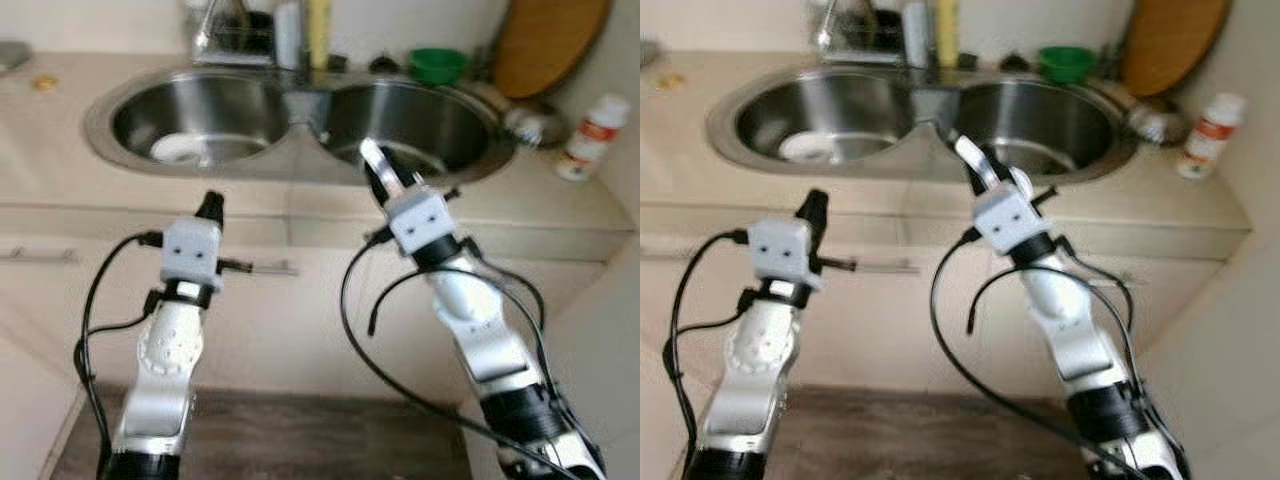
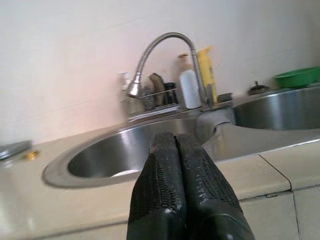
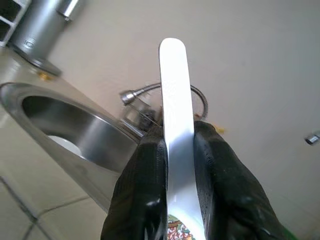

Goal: Kitchen organization

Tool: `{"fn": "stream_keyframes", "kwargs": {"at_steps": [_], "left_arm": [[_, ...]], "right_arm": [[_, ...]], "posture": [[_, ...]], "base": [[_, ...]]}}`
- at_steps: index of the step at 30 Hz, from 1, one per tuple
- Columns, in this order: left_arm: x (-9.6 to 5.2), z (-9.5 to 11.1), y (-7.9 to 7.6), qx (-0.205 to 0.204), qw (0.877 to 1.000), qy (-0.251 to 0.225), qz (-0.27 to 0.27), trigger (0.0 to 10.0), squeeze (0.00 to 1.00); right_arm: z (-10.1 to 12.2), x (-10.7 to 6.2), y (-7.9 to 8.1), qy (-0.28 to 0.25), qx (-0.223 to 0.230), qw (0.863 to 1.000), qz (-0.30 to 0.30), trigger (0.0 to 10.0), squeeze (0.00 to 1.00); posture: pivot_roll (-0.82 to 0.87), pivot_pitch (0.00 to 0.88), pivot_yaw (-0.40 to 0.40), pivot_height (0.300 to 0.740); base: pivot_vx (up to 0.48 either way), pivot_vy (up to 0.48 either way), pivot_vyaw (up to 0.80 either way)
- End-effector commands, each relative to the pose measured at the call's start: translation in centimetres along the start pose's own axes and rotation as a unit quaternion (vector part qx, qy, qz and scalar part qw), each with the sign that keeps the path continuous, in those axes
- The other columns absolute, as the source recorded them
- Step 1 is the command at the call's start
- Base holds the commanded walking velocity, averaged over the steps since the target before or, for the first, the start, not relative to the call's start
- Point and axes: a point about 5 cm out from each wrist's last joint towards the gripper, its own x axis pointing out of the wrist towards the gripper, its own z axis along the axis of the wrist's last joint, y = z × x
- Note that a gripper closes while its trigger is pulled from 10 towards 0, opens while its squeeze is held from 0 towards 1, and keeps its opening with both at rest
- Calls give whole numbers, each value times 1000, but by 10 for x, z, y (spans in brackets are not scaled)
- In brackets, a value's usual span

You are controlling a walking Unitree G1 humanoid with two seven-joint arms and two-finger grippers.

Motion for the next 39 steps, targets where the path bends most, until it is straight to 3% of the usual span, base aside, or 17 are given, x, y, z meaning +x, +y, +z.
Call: {"fn": "stream_keyframes", "kwargs": {"at_steps": [1, 7, 8, 9, 10, 28, 33, 39], "left_arm": [[1, 4, -2, 9, 1000, -12, -4, 10000, 0], [2, 6, 1, 7, 1000, -22, 4, 10000, 0], [2, 6, 2, 7, 1000, -23, 6, 10000, 0], [2, 6, 2, 8, 1000, -23, 8, 10000, 0], [2, 5, 3, 11, 1000, -21, 9, 10000, 0], [3, 6, 3, 10, 1000, -26, 10, 10000, 0], [3, 6, 3, 9, 1000, -26, 8, 10000, 0], [3, 6, 2, 8, 1000, -26, 6, 10000, 0]], "right_arm": [[-1, 0, -7, 2, -7, 1000, -11, 0, 0], [-2, 2, -8, 5, -2, 1000, -21, 0, 0], [-2, 3, -8, 6, 3, 1000, -20, 1490, 0], [-3, 4, -7, 9, 11, 1000, -17, 4627, 0], [-3, 4, -7, 8, 14, 1000, -18, 10000, 0], [-6, 5, -3, 17, 4, 1000, -14, 10000, 0], [-7, 5, -1, 20, -7, 1000, -13, 10000, 0], [-9, 4, -4, 28, 19, 999, -30, 10000, 0]], "posture": [[-38, 0, -29, 740], [-35, 0, -30, 740], [-35, 0, -30, 740], [-35, 0, -30, 740], [-34, 0, -31, 740], [-28, 0, -30, 740], [-28, 0, -28, 740], [-28, 0, -28, 740]], "base": [[0, 0, 800], [0, 0, 800], [0, 0, 0], [0, 0, 0], [0, 0, 0], [318, 0, 0], [392, 0, 680], [389, 0, 400]]}}
